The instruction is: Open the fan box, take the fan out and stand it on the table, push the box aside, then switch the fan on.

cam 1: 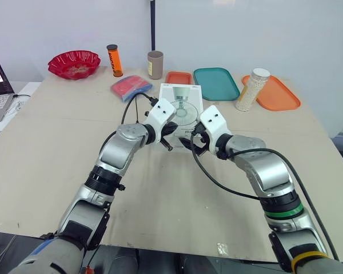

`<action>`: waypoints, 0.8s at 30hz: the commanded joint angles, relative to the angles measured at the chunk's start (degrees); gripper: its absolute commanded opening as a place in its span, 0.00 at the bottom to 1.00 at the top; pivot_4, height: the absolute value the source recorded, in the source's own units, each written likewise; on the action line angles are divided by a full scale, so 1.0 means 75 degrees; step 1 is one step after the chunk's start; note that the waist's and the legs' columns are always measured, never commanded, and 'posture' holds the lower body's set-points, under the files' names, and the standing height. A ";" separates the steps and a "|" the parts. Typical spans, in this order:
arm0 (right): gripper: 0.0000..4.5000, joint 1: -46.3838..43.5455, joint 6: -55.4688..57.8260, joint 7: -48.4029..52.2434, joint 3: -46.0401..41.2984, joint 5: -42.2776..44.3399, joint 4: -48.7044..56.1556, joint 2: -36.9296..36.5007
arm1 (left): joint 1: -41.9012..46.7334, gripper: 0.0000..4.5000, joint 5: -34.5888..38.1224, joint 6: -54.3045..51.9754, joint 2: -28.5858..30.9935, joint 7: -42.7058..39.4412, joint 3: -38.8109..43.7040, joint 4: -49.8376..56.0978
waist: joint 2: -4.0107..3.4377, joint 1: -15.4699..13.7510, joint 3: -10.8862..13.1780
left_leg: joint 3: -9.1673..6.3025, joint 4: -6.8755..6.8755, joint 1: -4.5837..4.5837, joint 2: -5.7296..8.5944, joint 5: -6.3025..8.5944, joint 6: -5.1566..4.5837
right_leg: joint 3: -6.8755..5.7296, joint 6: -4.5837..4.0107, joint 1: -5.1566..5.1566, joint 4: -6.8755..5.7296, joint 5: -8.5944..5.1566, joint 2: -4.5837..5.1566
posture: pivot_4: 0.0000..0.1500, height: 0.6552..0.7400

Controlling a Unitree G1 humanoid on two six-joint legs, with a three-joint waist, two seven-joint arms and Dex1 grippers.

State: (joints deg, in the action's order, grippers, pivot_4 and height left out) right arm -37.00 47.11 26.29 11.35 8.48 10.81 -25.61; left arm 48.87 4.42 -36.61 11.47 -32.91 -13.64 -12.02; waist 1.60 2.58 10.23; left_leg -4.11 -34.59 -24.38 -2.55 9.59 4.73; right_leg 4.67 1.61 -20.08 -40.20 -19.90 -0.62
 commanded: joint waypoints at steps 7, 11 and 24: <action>1.00 -0.0371 -0.0110 -0.0112 -0.0337 -0.0072 -0.0102 0.0132 | -0.0214 0.04 -0.0085 -0.0153 -0.0038 -0.0055 -0.0176 -0.0033 | 0.0000 0.0000 0.0000 | 0.0000 0.0000 0.0001 0.0000 -0.0001 0.0001 | 0.0000 -0.0001 0.0000 -0.0001 0.0000 0.0000 | 1.00 1.00; 1.00 -0.0440 -0.0092 -0.0129 -0.0409 -0.0052 -0.0164 0.0179 | -0.0242 0.04 -0.0086 -0.0150 -0.0043 -0.0060 -0.0182 0.0000 | 0.0000 0.0001 0.0000 | 0.0000 0.0000 0.0002 0.0000 -0.0001 0.0002 | 0.0000 -0.0001 0.0000 -0.0002 0.0001 0.0000 | 1.00 1.00; 1.00 -0.0595 -0.0133 -0.0267 -0.0504 -0.0118 -0.0366 0.0255 | -0.0325 0.04 -0.0103 -0.0215 -0.0057 -0.0058 -0.0172 0.0125 | 0.0000 0.0009 0.0000 | 0.0000 0.0000 0.0006 -0.0002 -0.0002 0.0003 | 0.0001 -0.0004 0.0001 -0.0004 0.0002 -0.0002 | 1.00 1.00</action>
State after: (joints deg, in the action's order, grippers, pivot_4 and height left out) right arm -39.12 47.08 26.14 10.90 8.45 7.79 -23.71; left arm 47.95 3.92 -36.67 11.43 -32.84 -13.51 -10.63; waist 1.60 2.65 10.23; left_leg -4.11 -34.59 -24.33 -2.57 9.57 4.76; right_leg 4.68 1.58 -20.07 -40.23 -19.88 -0.63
